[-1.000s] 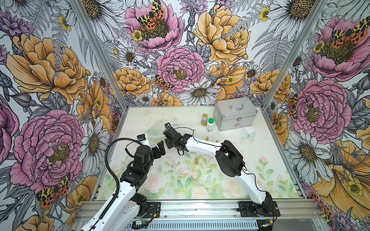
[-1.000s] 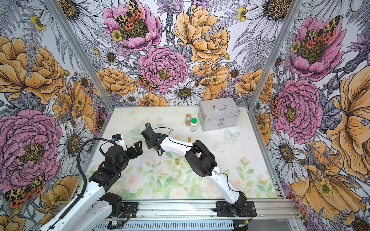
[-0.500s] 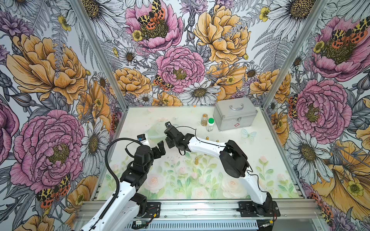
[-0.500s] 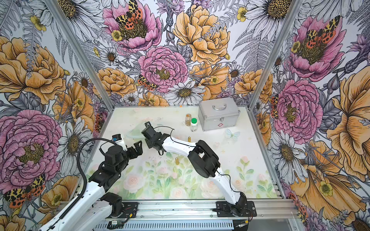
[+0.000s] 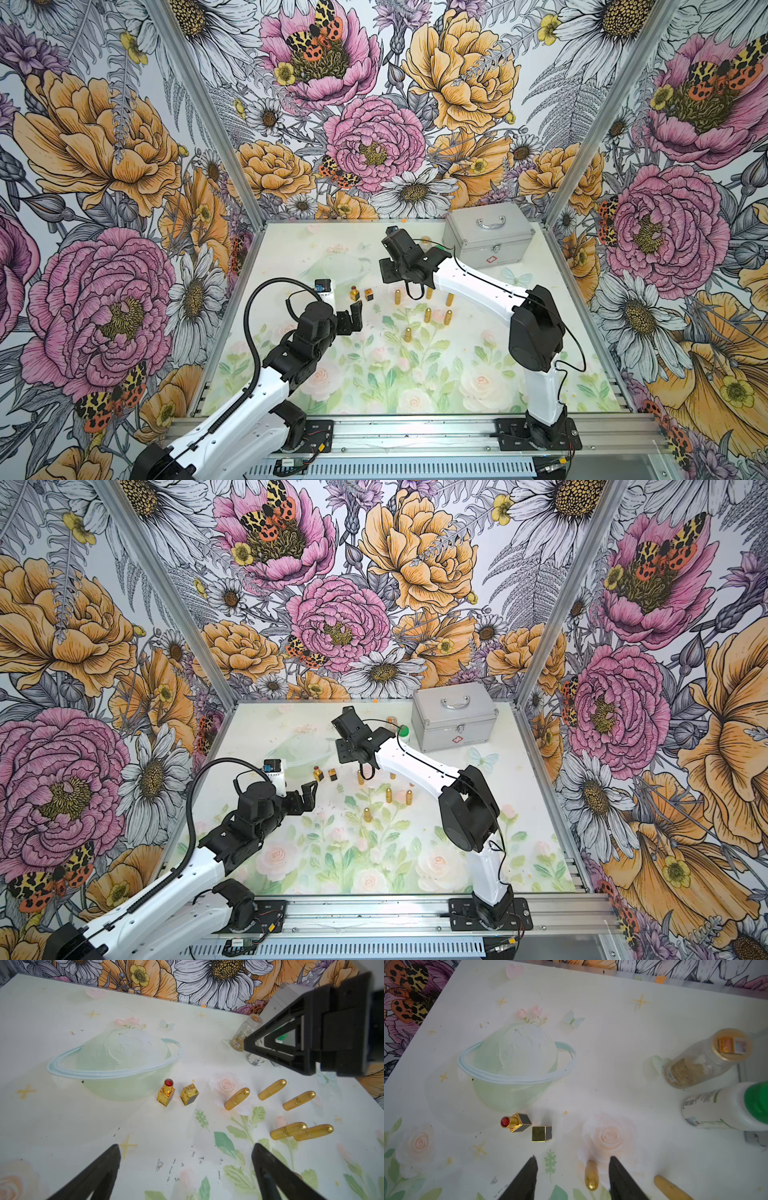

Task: Open the lipstick cap
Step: Pick up the lipstick at the center of the board.

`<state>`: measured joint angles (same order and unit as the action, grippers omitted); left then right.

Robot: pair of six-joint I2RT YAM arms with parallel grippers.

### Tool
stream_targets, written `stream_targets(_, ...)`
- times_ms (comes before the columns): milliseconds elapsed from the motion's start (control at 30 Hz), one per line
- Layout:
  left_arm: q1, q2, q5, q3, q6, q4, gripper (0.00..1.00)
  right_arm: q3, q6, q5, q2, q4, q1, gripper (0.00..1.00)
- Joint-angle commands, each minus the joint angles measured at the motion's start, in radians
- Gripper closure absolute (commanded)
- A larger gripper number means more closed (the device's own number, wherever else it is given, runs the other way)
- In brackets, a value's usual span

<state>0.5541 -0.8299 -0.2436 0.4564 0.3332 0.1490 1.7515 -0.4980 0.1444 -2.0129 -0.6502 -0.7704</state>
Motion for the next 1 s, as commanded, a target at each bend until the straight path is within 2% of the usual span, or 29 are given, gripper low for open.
stream_targets(0, 0.039, -0.016, -0.04, 0.023, -0.042, -0.053, 0.01, -0.029, -0.053, -0.048, 0.006, -0.086, 0.003, 0.42)
stream_targets(267, 0.109, -0.07, -0.058, 0.004, -0.08, -0.089, 0.01, -0.023, -0.109, -0.071, -0.074, -0.086, 0.003, 0.42)
stream_targets(967, 0.123, -0.12, -0.069, -0.001, -0.074, -0.118, 0.01, -0.006, -0.101, -0.018, -0.18, -0.085, -0.001, 0.63)
